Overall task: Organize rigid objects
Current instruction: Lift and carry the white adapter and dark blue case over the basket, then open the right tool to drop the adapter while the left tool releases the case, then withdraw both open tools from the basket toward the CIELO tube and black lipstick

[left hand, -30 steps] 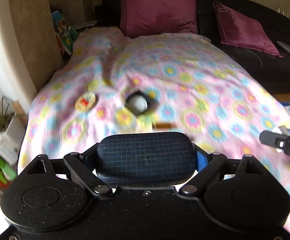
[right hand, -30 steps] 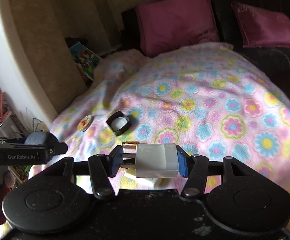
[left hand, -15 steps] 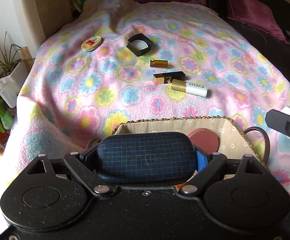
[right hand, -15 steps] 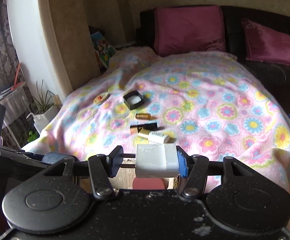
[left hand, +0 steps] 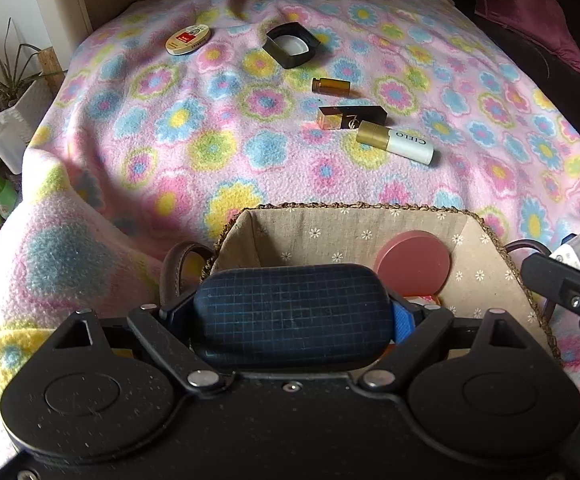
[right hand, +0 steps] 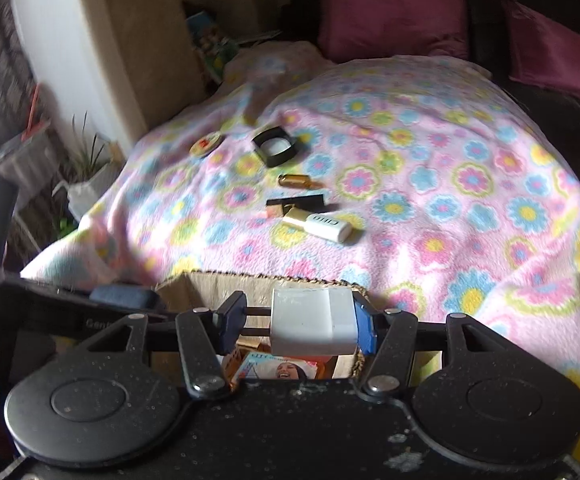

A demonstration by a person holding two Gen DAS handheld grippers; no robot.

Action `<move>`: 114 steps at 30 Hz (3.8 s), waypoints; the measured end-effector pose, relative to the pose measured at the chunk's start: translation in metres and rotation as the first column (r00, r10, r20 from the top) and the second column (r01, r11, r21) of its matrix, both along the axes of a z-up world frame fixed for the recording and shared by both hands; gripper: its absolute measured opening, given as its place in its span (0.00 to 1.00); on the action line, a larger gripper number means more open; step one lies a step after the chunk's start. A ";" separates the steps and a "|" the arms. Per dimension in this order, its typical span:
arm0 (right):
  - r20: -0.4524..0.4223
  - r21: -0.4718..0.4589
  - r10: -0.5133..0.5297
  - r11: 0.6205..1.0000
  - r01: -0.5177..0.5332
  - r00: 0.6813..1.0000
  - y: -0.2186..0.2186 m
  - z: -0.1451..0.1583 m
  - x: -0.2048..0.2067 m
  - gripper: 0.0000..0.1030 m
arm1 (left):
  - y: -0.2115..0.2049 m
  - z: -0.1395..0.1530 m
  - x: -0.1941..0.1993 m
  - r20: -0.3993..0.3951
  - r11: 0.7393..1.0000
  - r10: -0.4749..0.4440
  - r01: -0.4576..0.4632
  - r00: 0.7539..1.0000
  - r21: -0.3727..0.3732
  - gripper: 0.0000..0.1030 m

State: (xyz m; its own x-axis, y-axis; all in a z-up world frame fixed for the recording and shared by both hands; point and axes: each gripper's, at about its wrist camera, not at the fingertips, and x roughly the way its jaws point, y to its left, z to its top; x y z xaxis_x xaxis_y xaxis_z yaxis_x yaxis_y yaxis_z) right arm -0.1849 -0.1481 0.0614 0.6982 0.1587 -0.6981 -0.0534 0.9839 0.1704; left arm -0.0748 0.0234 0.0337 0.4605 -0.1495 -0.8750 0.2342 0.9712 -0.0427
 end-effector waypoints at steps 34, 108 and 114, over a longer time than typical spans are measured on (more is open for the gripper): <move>-0.073 -0.018 0.010 1.000 -0.011 0.997 0.002 -0.007 0.009 0.54 | -0.002 -0.004 0.002 -0.034 1.000 0.000 0.000 0.999 0.008 0.83; -0.241 -0.027 -0.172 0.985 0.171 0.955 0.018 -0.043 0.195 0.71 | 0.043 -0.009 0.137 0.194 0.993 -0.079 0.094 0.978 -0.068 0.84; -0.312 -0.006 -0.257 0.963 0.268 0.915 0.026 -0.067 0.227 0.76 | 0.042 -0.012 0.136 0.189 0.990 -0.094 0.113 0.977 -0.089 0.84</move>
State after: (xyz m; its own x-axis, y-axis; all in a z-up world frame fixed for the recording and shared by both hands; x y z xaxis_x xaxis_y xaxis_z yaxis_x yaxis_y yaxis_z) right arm 0.0422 -0.1224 -0.0057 0.4705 0.0285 -0.8819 0.2666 0.9482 0.1729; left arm 0.0610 0.0657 0.0218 0.5896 -0.2863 -0.7553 0.3460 0.9345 -0.0842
